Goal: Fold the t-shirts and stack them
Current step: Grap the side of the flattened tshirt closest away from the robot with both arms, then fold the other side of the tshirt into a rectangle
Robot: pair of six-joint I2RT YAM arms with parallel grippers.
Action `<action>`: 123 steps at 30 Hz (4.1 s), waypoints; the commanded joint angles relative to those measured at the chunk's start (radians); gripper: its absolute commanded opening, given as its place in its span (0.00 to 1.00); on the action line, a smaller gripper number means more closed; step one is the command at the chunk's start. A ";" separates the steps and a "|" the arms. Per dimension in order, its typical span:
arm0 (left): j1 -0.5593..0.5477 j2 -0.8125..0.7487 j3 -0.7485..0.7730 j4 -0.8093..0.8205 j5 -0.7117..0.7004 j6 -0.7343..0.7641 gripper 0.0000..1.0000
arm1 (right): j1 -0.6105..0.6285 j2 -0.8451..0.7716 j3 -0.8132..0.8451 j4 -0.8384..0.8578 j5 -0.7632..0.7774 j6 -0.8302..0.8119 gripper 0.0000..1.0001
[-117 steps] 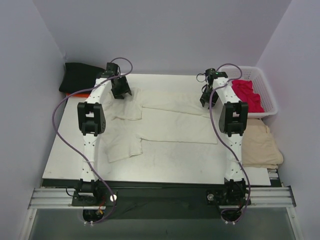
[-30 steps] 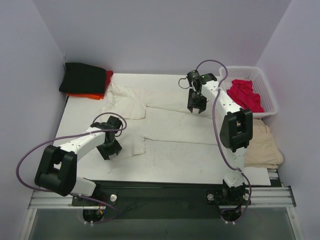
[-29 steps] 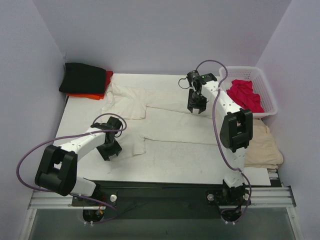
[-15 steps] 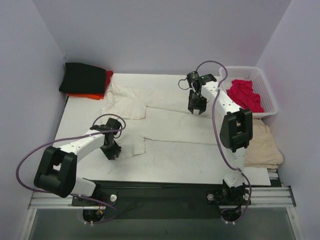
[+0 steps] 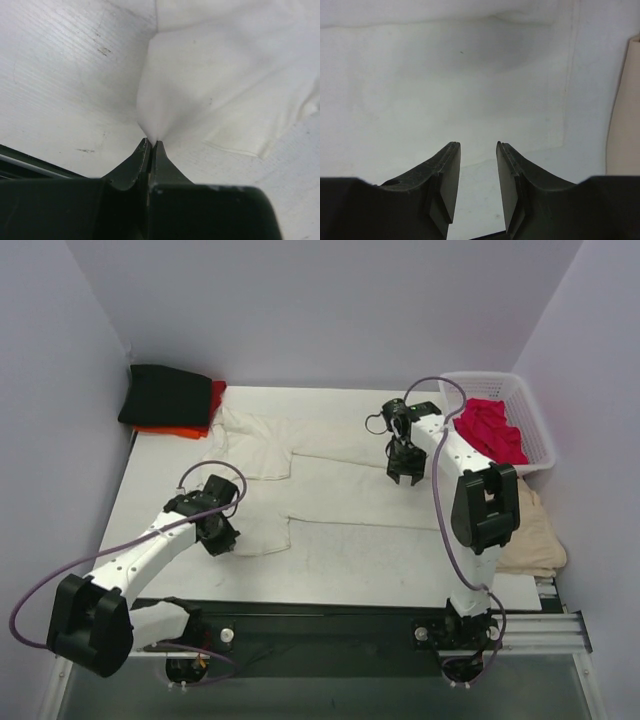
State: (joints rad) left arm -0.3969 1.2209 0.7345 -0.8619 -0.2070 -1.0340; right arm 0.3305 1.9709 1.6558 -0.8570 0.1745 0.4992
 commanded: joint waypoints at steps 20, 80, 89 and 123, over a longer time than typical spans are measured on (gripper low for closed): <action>-0.017 -0.018 0.154 -0.071 -0.052 0.115 0.00 | -0.203 -0.368 -0.595 0.180 -0.032 0.140 0.48; -0.017 -0.215 0.305 -0.243 -0.178 0.083 0.00 | -0.274 -0.488 -0.734 0.184 -0.076 0.157 0.00; -0.013 -0.109 0.402 -0.210 -0.229 0.133 0.00 | -0.292 -0.440 -0.624 0.170 -0.072 0.167 0.00; 0.220 0.574 0.897 0.130 -0.065 0.408 0.00 | -0.355 0.014 -0.094 0.138 -0.105 0.176 0.00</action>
State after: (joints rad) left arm -0.1909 1.7767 1.5471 -0.7795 -0.2825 -0.6556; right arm -0.0200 1.9606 1.5078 -0.6621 0.0544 0.6594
